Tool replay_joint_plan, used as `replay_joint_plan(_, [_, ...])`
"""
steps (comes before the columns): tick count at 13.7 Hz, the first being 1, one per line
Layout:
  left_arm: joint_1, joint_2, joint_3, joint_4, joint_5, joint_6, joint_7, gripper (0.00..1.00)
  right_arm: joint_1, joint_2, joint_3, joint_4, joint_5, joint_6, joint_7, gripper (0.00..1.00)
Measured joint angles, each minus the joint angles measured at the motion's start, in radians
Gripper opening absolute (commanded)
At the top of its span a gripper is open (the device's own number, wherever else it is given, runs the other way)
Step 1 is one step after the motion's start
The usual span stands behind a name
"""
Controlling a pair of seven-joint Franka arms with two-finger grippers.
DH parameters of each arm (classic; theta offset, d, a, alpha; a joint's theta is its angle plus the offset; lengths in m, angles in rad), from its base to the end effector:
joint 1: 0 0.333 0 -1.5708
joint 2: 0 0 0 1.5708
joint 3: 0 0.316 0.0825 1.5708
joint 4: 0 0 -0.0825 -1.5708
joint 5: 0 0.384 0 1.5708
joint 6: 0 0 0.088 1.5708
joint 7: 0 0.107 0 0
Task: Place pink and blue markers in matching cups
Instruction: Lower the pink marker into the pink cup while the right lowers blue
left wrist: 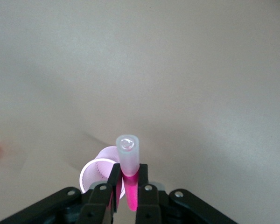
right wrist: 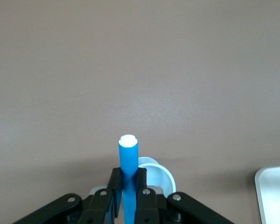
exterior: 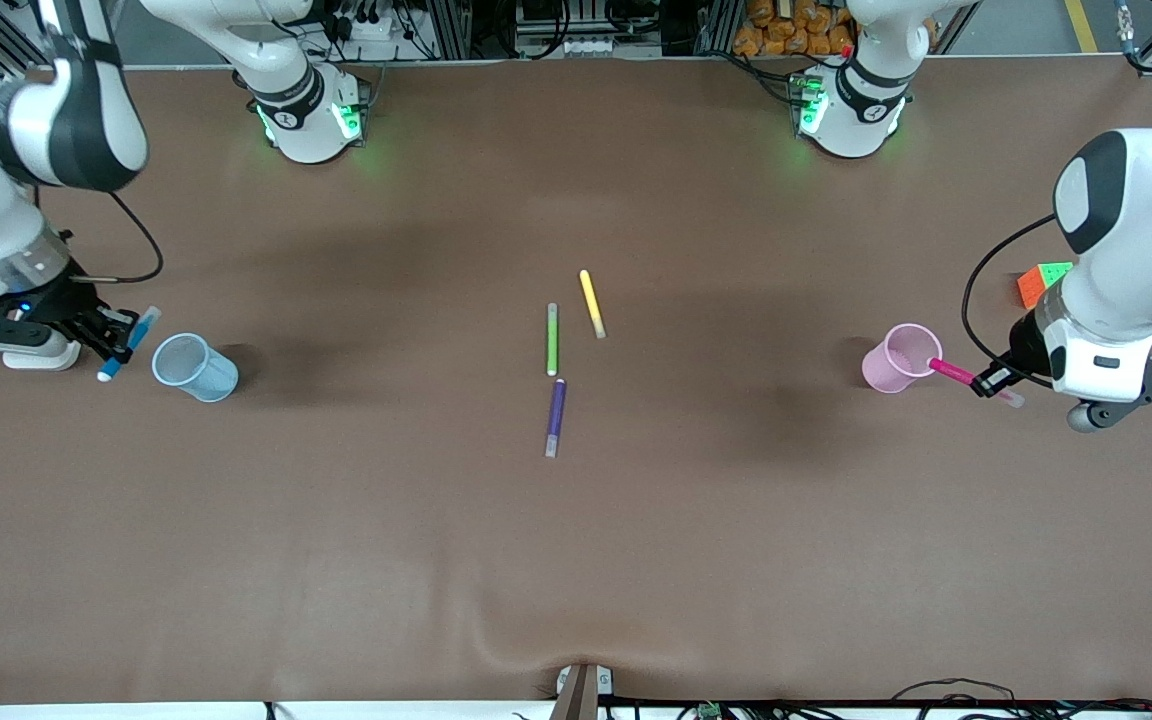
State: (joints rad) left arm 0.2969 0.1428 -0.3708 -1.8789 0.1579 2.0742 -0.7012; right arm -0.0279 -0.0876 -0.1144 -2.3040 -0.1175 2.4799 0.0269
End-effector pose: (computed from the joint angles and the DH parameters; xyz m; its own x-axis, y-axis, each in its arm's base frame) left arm 0.6004 -0.0285 0.4445 0.8432 0.5273 0.1049 0.5327 -0.8458 -0.0306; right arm 0.5184 -0.0744 0.4092 0.9632 -0.0738 0.2586 -0.0966 -0.9924 0.0767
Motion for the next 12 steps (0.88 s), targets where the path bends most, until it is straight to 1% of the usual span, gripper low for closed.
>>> replay_joint_plan(3, [0.000,-0.042,-0.001,-0.056,0.000,0.016,0.000,0.00,-0.004,0.023,0.002,-0.034,0.000,0.115,-0.015,0.00])
replay_joint_plan(7, [0.000,-0.084,-0.002,-0.125,0.001,0.044,0.000,0.00,-0.028,0.107,0.002,-0.066,0.000,0.265,-0.051,0.00])
replay_joint_plan(10, [0.000,-0.112,-0.002,-0.207,0.007,0.127,0.000,0.00,-0.076,0.153,0.002,-0.088,0.000,0.348,-0.121,0.00])
replay_joint_plan(12, [0.002,-0.127,-0.002,-0.255,0.018,0.166,0.000,0.00,-0.088,0.163,0.002,-0.105,0.000,0.378,-0.137,0.00])
